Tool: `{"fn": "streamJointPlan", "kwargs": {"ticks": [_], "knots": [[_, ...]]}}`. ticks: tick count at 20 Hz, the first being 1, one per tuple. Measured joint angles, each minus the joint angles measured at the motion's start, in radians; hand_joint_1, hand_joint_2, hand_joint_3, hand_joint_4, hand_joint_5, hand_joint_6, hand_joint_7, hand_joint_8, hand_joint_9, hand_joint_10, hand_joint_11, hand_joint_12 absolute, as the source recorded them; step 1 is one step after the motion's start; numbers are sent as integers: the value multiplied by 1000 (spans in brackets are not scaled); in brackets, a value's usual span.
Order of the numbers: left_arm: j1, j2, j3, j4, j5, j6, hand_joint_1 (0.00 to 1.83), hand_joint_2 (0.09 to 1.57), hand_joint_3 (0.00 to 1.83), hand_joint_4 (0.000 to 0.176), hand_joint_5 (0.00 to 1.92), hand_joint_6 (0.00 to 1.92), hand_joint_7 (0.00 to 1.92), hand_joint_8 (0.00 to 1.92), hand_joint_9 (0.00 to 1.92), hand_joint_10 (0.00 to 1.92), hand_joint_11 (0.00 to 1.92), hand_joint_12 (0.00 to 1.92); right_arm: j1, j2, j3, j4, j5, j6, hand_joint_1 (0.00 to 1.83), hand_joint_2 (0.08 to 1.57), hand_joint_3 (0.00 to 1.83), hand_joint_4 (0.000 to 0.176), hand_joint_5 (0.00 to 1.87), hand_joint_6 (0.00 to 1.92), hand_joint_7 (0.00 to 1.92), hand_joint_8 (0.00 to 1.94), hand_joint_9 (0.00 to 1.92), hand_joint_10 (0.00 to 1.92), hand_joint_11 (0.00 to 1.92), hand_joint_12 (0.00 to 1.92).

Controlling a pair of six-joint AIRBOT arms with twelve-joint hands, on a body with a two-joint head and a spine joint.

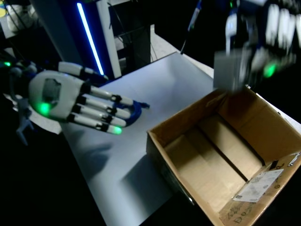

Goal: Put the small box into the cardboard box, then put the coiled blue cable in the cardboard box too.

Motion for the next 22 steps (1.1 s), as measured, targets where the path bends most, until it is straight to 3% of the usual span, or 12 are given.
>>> {"fn": "streamJointPlan", "kwargs": {"ticks": [1, 3, 4, 5, 6, 7, 8, 9, 11, 15, 18, 22], "knots": [[-3, -27, 30, -21, 36, 0, 1256, 1061, 3, 0, 1160, 533, 1065, 990, 1022, 692, 759, 1347, 0, -4, 5, -8, 2, 3, 0, 1402, 0, 98, 265, 1, 218, 3, 200, 8, 0, 314], [-7, -61, 70, -39, 76, 0, 1246, 1068, 0, 0, 1095, 689, 1087, 917, 1127, 339, 771, 1151, 0, -11, 14, -6, -1, 9, 0, 1408, 3, 97, 262, 0, 219, 2, 205, 8, 2, 315], [-8, -71, 84, -40, 93, 0, 1228, 1086, 1, 22, 1065, 775, 1021, 988, 1082, 181, 629, 1186, 0, -11, 14, -4, -1, 9, 0, 1410, 0, 96, 264, 0, 223, 0, 214, 1, 0, 367], [-8, -71, 85, -40, 101, 0, 843, 954, 0, 78, 560, 61, 537, 120, 646, 13, 208, 1212, 0, -12, 14, -8, 1, 9, 0, 1412, 0, 93, 275, 2, 215, 0, 210, 0, 0, 350], [-9, -71, 85, -40, 106, 0, 775, 913, 0, 128, 416, 2, 374, 6, 445, 0, 71, 1093, 0, -12, 14, -8, 0, 10, 0, 1410, 0, 97, 280, 2, 207, 0, 204, 0, 0, 332], [-13, -71, 84, -37, 117, 2, 725, 881, 0, 158, 322, 0, 249, 1, 313, 0, 13, 937, 0, -12, 14, -7, 0, 10, 0, 1411, 0, 93, 289, 5, 210, 1, 206, 2, 0, 331], [-18, -69, 84, -36, 116, 2, 656, 847, 0, 175, 206, 4, 108, 5, 176, 4, 0, 623, 0, -12, 14, -8, 1, 10, 0, 1418, 1, 83, 289, 1, 203, 2, 201, 0, 0, 287], [-23, -62, 74, -35, 108, 2, 642, 858, 1, 176, 177, 3, 86, 1, 120, 7, 0, 460, 0, -12, 14, -8, 1, 10, 0, 1422, 2, 80, 283, 0, 205, 2, 200, 0, 0, 279], [-32, -37, 46, -14, 72, 1, 622, 874, 2, 176, 149, 1, 45, 2, 82, 1, 0, 361, 0, -13, 14, -7, 0, 9, 0, 1419, 1, 97, 261, 0, 214, 4, 211, 4, 0, 278], [-13, 82, -58, 37, -2, 0, 578, 879, 0, 176, 120, 0, 38, 1, 67, 5, 0, 324, 0, -16, 14, -8, 1, 26, 93, 1398, 0, 111, 251, 2, 207, 0, 197, 1, 0, 319], [135, 242, -185, 33, -123, 1, 573, 856, 0, 176, 130, 0, 62, 3, 34, 3, 0, 45, 0, -12, 14, -8, 0, 59, 212, 1348, 0, 135, 242, 1, 198, 1, 214, 4, 0, 365], [369, 378, -335, -19, -285, -5, 668, 839, 0, 176, 98, 0, 1, 0, 0, 0, 0, 0, 0, 3, 12, -8, 11, 76, 452, 1178, 0, 171, 231, 0, 147, 0, 171, 0, 0, 384]]}}
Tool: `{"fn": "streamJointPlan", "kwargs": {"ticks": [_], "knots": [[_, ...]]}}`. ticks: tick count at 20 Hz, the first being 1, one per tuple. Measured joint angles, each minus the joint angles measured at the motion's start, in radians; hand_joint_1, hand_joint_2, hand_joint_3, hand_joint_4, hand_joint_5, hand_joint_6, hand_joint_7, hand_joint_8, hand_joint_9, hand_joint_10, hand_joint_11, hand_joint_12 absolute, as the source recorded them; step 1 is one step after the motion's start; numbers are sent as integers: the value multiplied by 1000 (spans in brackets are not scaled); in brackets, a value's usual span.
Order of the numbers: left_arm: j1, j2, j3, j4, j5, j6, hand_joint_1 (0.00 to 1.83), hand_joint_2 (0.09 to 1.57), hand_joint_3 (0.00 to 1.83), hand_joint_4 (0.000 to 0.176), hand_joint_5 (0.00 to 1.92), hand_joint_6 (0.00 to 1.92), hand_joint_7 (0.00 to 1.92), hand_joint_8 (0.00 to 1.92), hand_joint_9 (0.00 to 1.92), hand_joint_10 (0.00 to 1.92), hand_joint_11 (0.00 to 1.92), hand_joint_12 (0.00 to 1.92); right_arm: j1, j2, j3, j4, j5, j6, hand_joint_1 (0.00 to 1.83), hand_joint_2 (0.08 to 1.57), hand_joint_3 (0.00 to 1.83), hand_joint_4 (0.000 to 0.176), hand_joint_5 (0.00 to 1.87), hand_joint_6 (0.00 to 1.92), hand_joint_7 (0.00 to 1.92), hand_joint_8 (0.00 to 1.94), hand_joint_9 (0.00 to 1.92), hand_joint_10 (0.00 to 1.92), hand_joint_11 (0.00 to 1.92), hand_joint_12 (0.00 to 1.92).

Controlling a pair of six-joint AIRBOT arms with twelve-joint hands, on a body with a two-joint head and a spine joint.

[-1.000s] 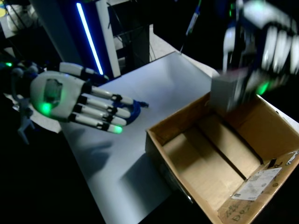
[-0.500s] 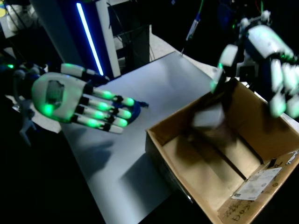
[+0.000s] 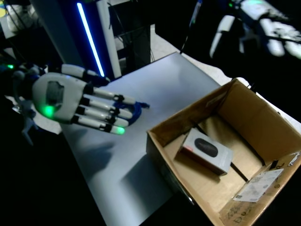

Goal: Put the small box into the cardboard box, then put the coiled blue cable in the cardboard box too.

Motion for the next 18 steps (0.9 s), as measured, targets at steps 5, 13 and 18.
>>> {"fn": "streamJointPlan", "kwargs": {"ticks": [5, 13, 18], "knots": [[338, 48, -138, -124, -257, -22, 734, 738, 0, 176, 59, 4, 0, 0, 0, 0, 0, 0, 0, -1, -7, -26, 12, 8, 563, 955, 0, 176, 130, 0, 39, 0, 83, 0, 0, 312], [510, 9, -203, -199, -453, -89, 783, 677, 2, 176, 39, 5, 0, 0, 0, 0, 0, 0, 0, -82, 9, -80, 2, 60, 748, 754, 0, 176, 31, 4, 0, 0, 18, 0, 0, 61], [515, -5, -203, -211, -454, -103, 729, 732, 16, 176, 55, 5, 0, 0, 0, 0, 7, 3, 0, -157, 44, -123, -53, 61, 735, 791, 4, 176, 85, 16, 0, 0, 0, 0, 12, 27]]}}
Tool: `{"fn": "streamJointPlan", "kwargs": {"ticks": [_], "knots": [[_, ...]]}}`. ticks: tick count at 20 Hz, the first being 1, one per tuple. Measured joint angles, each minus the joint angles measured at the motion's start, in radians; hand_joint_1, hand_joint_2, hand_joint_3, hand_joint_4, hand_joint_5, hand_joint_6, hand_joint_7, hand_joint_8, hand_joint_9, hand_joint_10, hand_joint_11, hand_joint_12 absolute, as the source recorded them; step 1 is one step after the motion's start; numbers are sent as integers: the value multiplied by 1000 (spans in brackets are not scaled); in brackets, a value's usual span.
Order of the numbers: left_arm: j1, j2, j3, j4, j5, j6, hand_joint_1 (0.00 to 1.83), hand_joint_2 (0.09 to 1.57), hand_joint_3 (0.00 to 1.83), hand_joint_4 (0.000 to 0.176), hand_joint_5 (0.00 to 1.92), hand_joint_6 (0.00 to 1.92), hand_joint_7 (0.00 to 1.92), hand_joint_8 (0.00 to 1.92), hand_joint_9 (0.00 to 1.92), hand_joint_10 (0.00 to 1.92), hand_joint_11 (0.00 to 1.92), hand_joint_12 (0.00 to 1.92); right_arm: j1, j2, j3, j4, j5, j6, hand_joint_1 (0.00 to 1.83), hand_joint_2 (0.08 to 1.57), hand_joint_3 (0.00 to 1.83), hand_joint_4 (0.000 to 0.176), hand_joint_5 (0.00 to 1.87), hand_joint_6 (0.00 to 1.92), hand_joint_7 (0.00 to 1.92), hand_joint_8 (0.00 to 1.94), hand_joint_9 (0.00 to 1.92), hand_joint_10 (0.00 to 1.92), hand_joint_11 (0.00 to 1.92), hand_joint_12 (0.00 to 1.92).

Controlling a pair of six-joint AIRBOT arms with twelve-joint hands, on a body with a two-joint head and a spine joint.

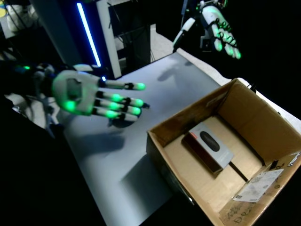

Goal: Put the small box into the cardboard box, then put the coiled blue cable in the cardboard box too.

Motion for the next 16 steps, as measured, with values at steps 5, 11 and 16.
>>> {"fn": "streamJointPlan", "kwargs": {"ticks": [5, 11, 16], "knots": [[0, -12, 2, 3, 4, -16, 706, 769, 11, 176, 67, 3, 0, 0, 0, 0, 9, 4, 23, -54, 58, -23, -115, 0, 762, 781, 4, 176, 30, 2, 0, 0, 0, 0, 0, 0], [0, -23, 8, -1, 3, -23, 672, 774, 3, 176, 57, 0, 0, 0, 0, 0, 12, 5, 38, -118, 113, -64, -188, -2, 851, 793, 7, 176, 52, 9, 0, 0, 0, 0, 0, 0], [0, -29, 8, -2, -2, -28, 703, 785, 3, 176, 52, 0, 0, 0, 0, 0, 31, 13, 45, -124, 131, -104, -204, -1, 856, 838, 11, 176, 112, 10, 3, 1, 35, 11, 21, 10]]}}
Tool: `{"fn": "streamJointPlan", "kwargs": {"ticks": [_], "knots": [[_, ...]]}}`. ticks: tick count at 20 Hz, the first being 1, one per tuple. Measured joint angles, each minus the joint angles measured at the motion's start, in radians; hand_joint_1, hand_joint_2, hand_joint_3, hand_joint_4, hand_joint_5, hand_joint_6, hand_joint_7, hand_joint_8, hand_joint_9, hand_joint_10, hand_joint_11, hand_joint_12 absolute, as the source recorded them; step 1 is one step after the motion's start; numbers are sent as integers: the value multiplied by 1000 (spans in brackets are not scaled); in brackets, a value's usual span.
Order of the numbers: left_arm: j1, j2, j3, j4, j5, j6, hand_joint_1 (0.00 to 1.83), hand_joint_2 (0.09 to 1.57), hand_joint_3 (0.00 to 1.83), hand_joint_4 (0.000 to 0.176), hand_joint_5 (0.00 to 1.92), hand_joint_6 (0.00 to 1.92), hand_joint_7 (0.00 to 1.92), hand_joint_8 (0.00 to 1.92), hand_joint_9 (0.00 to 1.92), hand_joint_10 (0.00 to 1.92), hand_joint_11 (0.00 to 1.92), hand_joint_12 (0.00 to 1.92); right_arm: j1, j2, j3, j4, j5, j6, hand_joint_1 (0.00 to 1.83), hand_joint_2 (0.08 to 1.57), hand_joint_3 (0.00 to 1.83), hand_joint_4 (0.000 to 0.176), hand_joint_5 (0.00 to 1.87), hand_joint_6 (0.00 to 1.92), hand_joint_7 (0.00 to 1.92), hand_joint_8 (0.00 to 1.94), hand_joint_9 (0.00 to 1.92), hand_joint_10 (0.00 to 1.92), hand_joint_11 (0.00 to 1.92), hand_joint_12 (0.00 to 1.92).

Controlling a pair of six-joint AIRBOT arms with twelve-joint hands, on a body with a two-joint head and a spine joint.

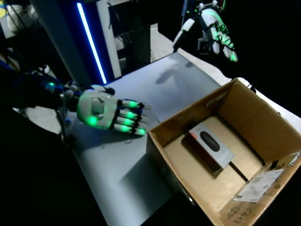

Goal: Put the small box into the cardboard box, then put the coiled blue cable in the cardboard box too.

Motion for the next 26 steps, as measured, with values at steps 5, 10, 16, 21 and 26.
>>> {"fn": "streamJointPlan", "kwargs": {"ticks": [5, 10, 16, 21, 26], "knots": [[0, -8, 0, 2, 2, -9, 733, 793, 3, 176, 56, 2, 0, 0, 0, 0, 27, 12, 12, 3, 8, -23, -32, 2, 923, 891, 4, 176, 253, 13, 88, 10, 118, 12, 86, 56], [4, -13, 0, 1, -6, -17, 744, 800, 2, 176, 61, 2, 0, 0, 0, 0, 68, 30, 14, 7, 10, -14, -30, 6, 1126, 928, 0, 18, 576, 0, 515, 2, 623, 25, 291, 775], [8, -20, 0, -1, -2, -25, 730, 814, 5, 176, 67, 2, 0, 0, 0, 0, 61, 31, 21, 11, 12, -4, 0, 3, 1227, 992, 1, 0, 758, 3, 763, 34, 509, 1223, 476, 1364], [10, -20, 0, -1, -2, -25, 749, 820, 2, 176, 69, 1, 0, 0, 0, 0, 39, 25, 21, 15, 11, -4, 5, 4, 1226, 1210, 1, 0, 810, 992, 813, 1531, 894, 1612, 934, 1665], [14, -21, 5, -4, -3, -27, 728, 823, 0, 176, 68, 1, 0, 0, 0, 0, 32, 24, 64, 35, 1, -11, -20, 10, 1156, 1279, 5, 0, 691, 1352, 691, 1640, 840, 1784, 1015, 1660]]}}
